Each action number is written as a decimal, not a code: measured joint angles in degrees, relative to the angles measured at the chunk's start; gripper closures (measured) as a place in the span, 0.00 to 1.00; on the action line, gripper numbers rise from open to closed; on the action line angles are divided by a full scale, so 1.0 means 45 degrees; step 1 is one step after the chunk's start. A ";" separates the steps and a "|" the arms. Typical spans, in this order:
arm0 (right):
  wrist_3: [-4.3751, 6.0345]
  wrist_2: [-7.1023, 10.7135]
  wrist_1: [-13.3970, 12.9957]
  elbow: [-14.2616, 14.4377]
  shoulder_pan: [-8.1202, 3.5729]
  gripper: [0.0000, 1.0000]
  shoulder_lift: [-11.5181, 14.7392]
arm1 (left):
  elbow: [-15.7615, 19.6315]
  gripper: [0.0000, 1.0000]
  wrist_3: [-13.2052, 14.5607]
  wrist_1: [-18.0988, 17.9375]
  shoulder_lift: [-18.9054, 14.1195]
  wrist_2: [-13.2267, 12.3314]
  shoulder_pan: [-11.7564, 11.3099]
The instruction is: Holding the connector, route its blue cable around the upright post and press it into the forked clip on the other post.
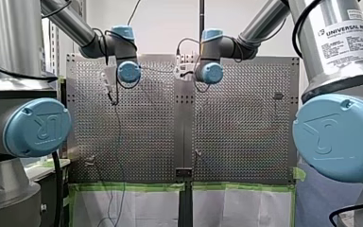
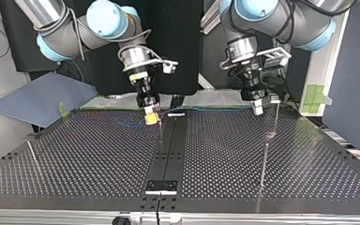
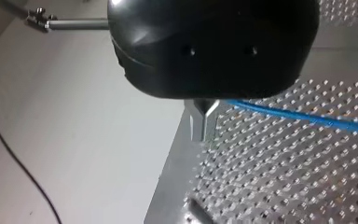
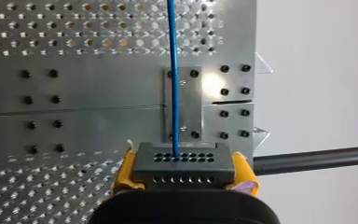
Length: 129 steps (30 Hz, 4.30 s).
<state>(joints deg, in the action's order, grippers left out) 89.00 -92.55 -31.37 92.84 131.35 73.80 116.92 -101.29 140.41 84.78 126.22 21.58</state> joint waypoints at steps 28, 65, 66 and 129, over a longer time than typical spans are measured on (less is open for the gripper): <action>-0.0027 0.0366 0.0597 -0.1817 0.0079 1.00 -0.0255 | -0.2683 1.00 -0.0817 0.2046 0.0023 -0.1270 -0.2456; -0.0241 0.0413 0.0977 -0.3031 0.0029 1.00 -0.1537 | -0.3604 1.00 -0.0993 0.2441 0.2446 -0.3673 -0.4433; -0.0241 0.0420 0.0949 -0.3034 0.0016 1.00 -0.1543 | -0.3605 1.00 -0.0979 0.2412 0.2471 -0.3760 -0.4434; -0.0703 -0.0205 0.1528 -0.2536 -0.0294 1.00 -0.4636 | -0.3401 0.00 -0.1789 0.2354 0.4477 -0.4727 -0.4072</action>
<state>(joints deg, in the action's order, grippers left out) 85.83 -93.48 -24.50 81.42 130.03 52.93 101.62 -109.34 151.01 104.93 104.95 3.25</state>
